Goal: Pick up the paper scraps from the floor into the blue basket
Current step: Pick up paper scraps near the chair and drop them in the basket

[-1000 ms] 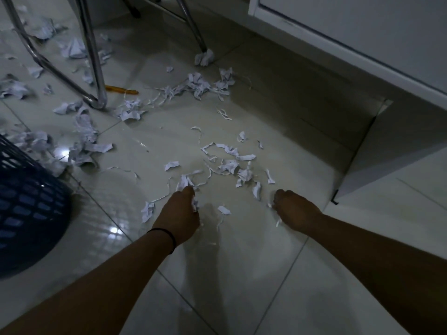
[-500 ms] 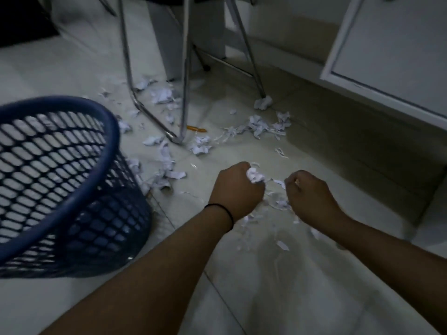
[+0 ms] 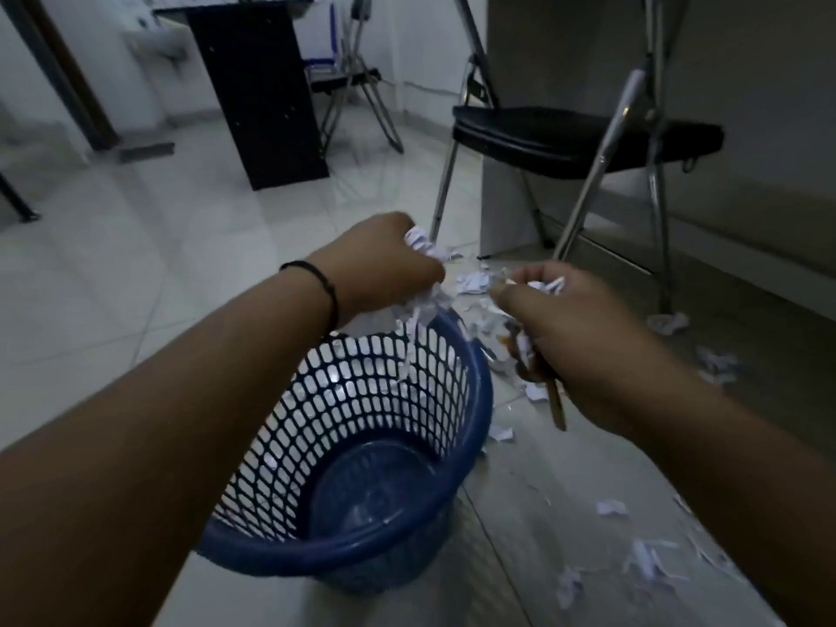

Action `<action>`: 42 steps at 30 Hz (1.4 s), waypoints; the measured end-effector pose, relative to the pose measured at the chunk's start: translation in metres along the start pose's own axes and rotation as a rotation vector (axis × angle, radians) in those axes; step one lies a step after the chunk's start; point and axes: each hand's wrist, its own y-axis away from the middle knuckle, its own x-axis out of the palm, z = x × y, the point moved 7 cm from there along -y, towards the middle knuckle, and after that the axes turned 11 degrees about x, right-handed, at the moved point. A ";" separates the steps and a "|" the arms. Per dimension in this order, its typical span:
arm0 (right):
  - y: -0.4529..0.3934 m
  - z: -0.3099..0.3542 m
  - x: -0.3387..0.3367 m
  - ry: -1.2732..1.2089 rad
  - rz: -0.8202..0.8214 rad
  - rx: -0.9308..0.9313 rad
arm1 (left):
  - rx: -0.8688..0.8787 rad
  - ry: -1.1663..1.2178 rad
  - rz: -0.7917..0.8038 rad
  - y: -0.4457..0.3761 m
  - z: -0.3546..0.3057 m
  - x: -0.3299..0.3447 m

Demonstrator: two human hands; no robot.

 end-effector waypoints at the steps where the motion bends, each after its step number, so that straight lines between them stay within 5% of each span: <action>1: -0.005 0.005 0.016 0.003 0.016 0.004 | -0.055 0.012 0.044 0.005 0.017 -0.005; 8: -0.032 -0.004 0.090 0.159 0.110 0.073 | -0.322 0.077 0.280 0.024 0.107 0.012; 13: -0.043 -0.009 0.106 0.386 0.063 0.068 | -0.434 0.353 0.224 0.025 0.138 0.018; 18: -0.051 -0.018 0.109 0.501 0.083 0.128 | -0.568 0.313 0.308 0.035 0.162 0.023; 28: -0.043 -0.027 0.124 0.659 0.152 0.179 | -0.573 0.061 0.502 0.040 0.158 0.028; 38: -0.027 -0.019 0.112 0.632 0.224 0.223 | -0.227 -0.211 0.115 0.007 0.119 0.000; 42: -0.010 -0.004 0.098 0.707 0.195 0.101 | -0.138 -0.265 0.047 0.004 0.093 -0.002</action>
